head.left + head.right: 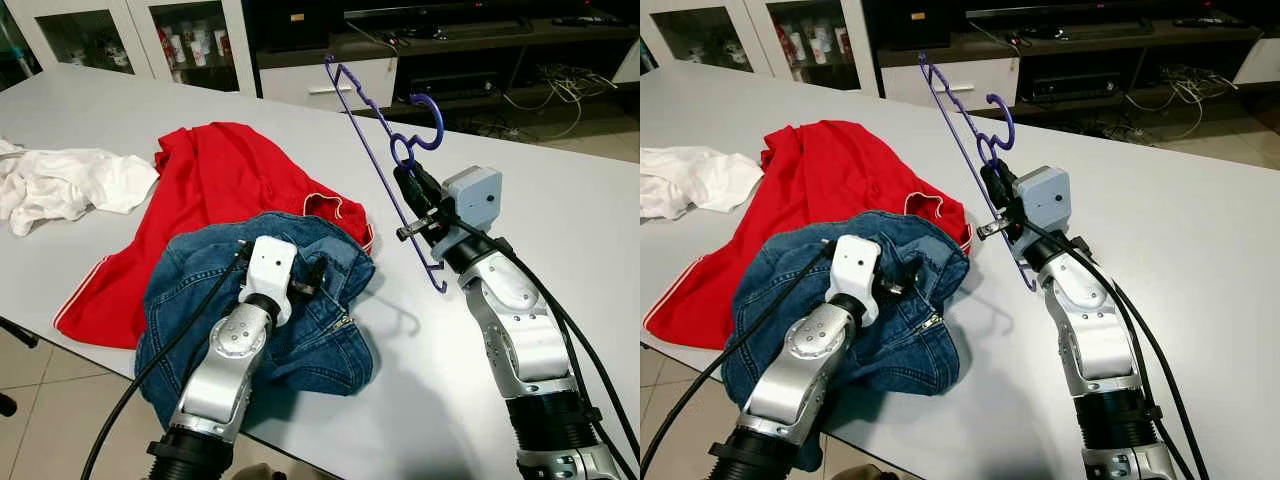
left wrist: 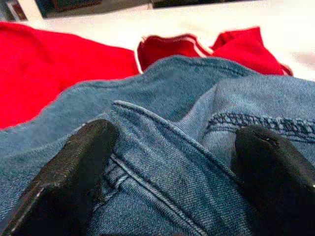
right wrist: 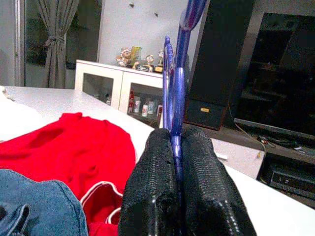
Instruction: Hang hanger
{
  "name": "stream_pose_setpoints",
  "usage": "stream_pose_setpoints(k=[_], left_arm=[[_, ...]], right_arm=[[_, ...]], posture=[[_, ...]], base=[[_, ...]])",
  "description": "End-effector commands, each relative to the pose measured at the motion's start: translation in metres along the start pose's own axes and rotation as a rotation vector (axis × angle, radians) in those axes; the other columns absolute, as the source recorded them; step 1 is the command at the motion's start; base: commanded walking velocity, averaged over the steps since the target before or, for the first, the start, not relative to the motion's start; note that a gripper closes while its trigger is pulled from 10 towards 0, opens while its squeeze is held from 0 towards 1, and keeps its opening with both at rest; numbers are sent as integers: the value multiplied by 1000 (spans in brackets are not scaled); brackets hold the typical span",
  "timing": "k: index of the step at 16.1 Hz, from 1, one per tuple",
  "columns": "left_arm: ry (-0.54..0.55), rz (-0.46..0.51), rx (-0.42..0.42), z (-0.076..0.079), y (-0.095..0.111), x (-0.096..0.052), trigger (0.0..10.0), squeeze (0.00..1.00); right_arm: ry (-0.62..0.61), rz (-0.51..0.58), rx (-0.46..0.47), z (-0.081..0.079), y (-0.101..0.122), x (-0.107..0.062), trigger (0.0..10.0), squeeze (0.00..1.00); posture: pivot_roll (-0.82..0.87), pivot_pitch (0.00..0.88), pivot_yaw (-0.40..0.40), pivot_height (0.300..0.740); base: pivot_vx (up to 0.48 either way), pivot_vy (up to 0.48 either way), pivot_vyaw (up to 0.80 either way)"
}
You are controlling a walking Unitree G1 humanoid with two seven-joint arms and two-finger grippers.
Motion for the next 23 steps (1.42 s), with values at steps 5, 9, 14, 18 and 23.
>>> stream_pose_setpoints(k=[5,9,14,18,23], left_arm=[[-55,-123,-13,7,-17,3,10000,0],[-63,-154,-15,5,-20,4,0,0],[-30,-128,-48,-2,-15,5,0,0],[-19,-107,-55,-5,-11,5,0,0],[52,64,-11,-27,17,4,0,0]], right_arm=[[-3,28,-9,1,6,2,10000,0],[-2,35,-12,2,8,4,10000,0],[1,37,-15,2,9,5,10000,0],[-3,38,-17,3,10,5,10000,0],[-6,34,-15,4,9,5,10000,0]], posture=[[-75,0,48,740],[-72,0,44,740],[-71,0,42,740],[-69,0,41,740],[-65,0,42,740]], base=[[0,0,0],[0,0,0],[0,0,0],[0,0,0],[0,0,0]])
Point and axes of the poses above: a point about 5 cm out from each wrist's last joint towards the gripper, its own x axis pointing out of the wrist towards the gripper, its own y axis along the axis of the wrist's last joint, z = x × y, the point moved 3 cm from there along x, pointing out of the wrist towards the gripper, and after that the axes turned 7 degrees about x, right-handed, at the moved point
